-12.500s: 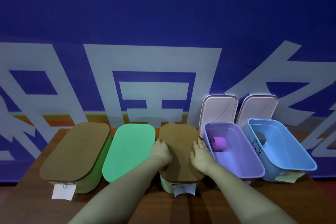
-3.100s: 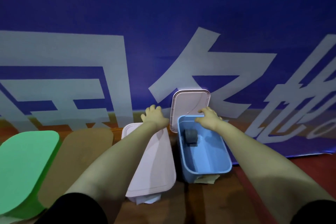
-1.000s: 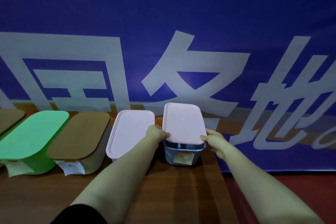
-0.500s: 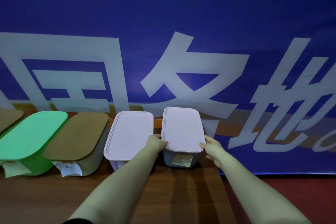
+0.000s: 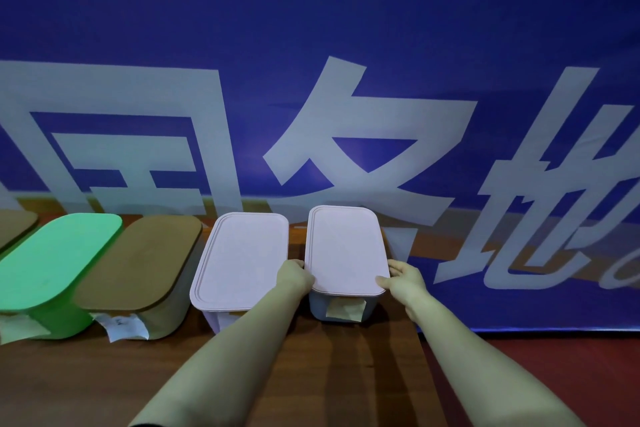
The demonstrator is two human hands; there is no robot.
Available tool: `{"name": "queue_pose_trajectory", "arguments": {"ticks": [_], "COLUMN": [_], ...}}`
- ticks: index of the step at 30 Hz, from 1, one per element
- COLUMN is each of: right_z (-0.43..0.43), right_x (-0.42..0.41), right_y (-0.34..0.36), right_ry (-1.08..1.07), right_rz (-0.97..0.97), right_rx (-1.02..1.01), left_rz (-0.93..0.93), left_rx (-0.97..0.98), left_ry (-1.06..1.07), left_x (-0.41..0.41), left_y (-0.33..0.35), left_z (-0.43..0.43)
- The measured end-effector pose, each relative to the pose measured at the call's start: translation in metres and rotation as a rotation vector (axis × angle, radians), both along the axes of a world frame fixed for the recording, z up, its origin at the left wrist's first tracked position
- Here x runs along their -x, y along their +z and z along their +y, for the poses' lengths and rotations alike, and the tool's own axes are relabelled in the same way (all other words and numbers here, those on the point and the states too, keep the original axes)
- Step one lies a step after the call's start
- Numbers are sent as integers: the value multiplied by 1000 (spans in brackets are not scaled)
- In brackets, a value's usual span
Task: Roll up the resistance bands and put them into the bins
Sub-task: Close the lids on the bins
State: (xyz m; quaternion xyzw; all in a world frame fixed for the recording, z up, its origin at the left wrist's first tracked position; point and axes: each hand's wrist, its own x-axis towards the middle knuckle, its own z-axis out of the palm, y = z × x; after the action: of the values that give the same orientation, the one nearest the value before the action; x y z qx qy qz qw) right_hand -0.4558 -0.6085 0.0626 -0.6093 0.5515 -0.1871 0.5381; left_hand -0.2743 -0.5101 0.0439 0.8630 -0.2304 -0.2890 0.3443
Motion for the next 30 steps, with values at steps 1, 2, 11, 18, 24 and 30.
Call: {"name": "queue_pose_trajectory", "arguments": {"ticks": [1, 2, 11, 18, 24, 30], "right_z": [-1, -3, -22, -29, -31, -26], "right_x": [0, -1, 0, -8, -16, -14], "right_y": [1, 0, 6, 18, 5, -9], "right_ry": [11, 27, 273, 492, 657, 673], "right_rz": [20, 41, 287, 436, 512, 560], "right_rx": [9, 19, 33, 261, 389, 533], "left_rz": [-24, -52, -239, -440, -374, -510], "left_rx": [-15, -32, -421, -434, -359, -139], "left_ry": [-13, -30, -309, -449, -483, -321], "left_x": [0, 1, 4, 15, 16, 18], "left_y": [1, 3, 31, 30, 24, 7], "left_z": [0, -1, -5, -28, -36, -31]}}
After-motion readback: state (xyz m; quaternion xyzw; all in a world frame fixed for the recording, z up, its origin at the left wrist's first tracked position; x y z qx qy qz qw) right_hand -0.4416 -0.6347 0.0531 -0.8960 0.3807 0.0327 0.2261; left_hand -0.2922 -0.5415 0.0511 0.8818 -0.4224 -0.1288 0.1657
